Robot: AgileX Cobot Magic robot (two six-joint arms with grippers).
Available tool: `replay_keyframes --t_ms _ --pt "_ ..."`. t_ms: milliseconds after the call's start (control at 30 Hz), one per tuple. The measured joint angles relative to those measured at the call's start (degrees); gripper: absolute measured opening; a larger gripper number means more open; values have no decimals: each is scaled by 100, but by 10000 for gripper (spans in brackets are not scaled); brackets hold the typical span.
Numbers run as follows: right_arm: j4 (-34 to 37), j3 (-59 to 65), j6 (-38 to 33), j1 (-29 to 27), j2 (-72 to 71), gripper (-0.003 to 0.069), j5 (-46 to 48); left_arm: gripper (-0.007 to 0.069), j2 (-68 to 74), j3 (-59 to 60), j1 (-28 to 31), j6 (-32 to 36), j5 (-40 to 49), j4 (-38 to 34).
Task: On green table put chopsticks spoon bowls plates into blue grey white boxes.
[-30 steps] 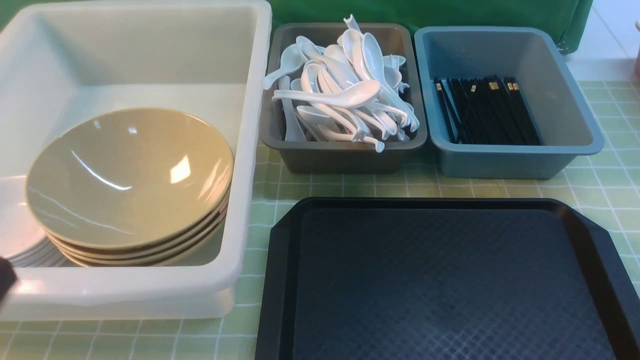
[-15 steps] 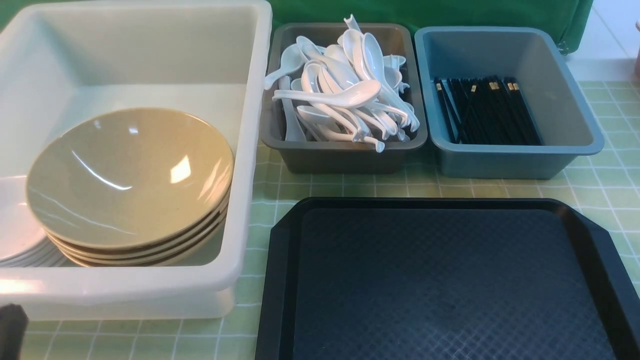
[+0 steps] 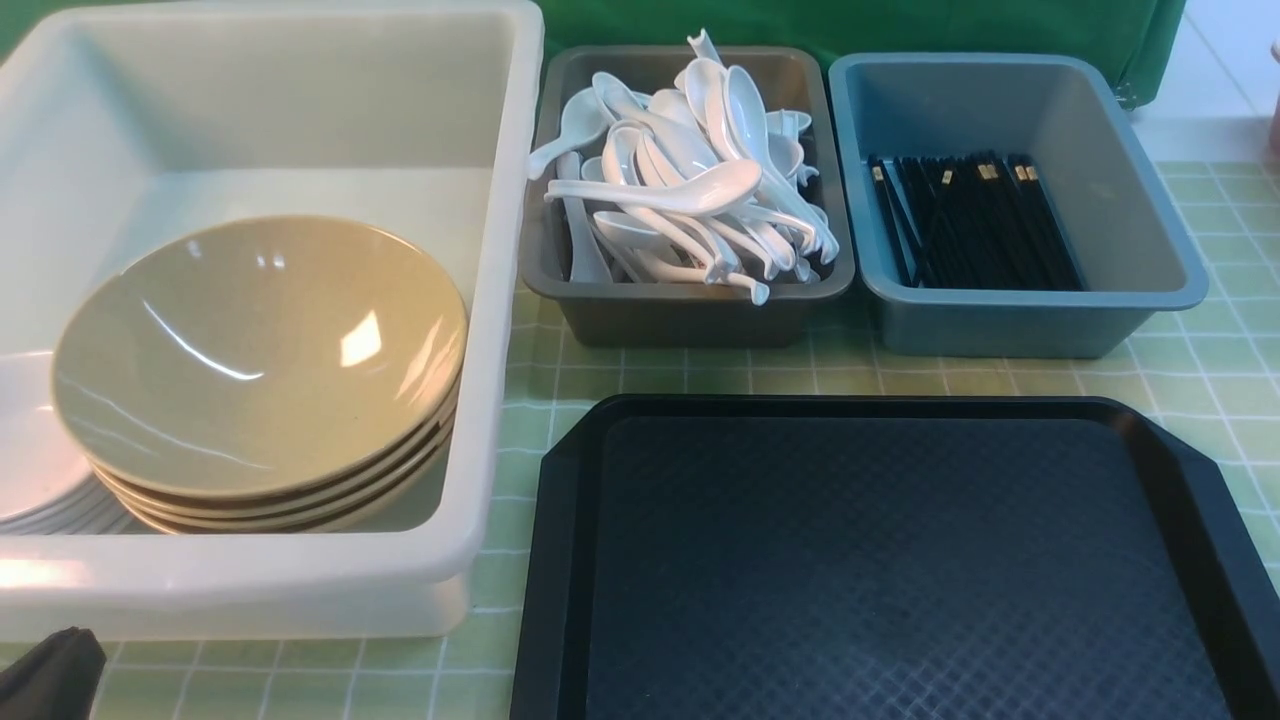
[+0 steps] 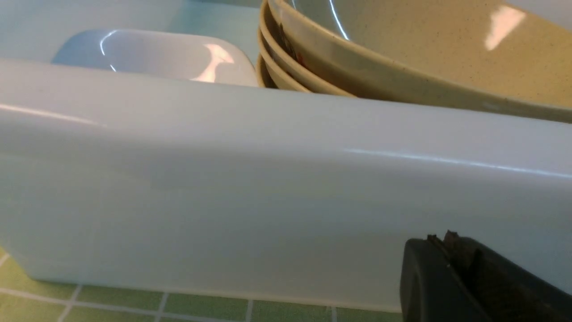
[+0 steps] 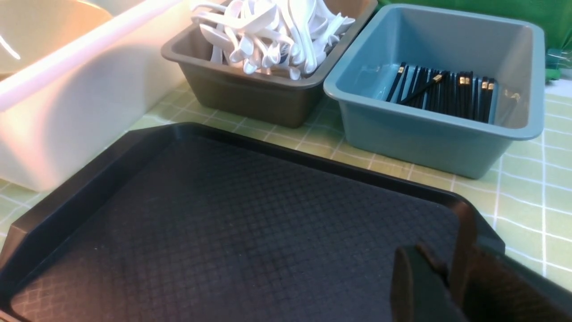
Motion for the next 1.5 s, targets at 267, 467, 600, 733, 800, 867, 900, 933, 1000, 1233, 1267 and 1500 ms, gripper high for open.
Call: replay_keyframes --t_ms 267,467,600,733,800,867,900,933,1000,1233,1267,1500 --pt "0 0 0 0 0 175 0 -1 0 0 0 0 -5 0" --pt "-7 41 -32 -893 -42 182 1 -1 0 0 0 0 -6 -5" --pt "-117 309 -299 -2052 -72 183 -167 -1 0 0 0 0 -6 -5" --pt "-145 847 -395 -2805 -173 183 -592 -1 0 0 0 0 -6 -5" --pt "-151 1130 -430 -3019 -184 184 -781 -1 0 0 0 0 -6 -5" --pt "-151 1472 -493 -3234 -185 185 -968 -1 0 0 0 0 -6 -5" --pt "-157 1613 -521 -3266 -185 186 -1014 -1 0 0 0 0 -6 -5" --pt "-162 1742 -569 -3281 -185 187 -1045 -1 0 0 0 0 -6 -5" --pt "-172 1900 -672 -3288 -185 188 -1126 -1 0 0 0 0 -1 -5" --pt "-190 2378 -791 -3288 -185 194 -1497 -1 0 0 0 0 -1 -5" --pt "-196 2444 -791 -3288 -185 195 -1560 -1 0 0 0 0 -1 -5" --pt "-214 2569 -791 -3288 -185 200 -2121 -1 0 0 0 0 -1 -5"
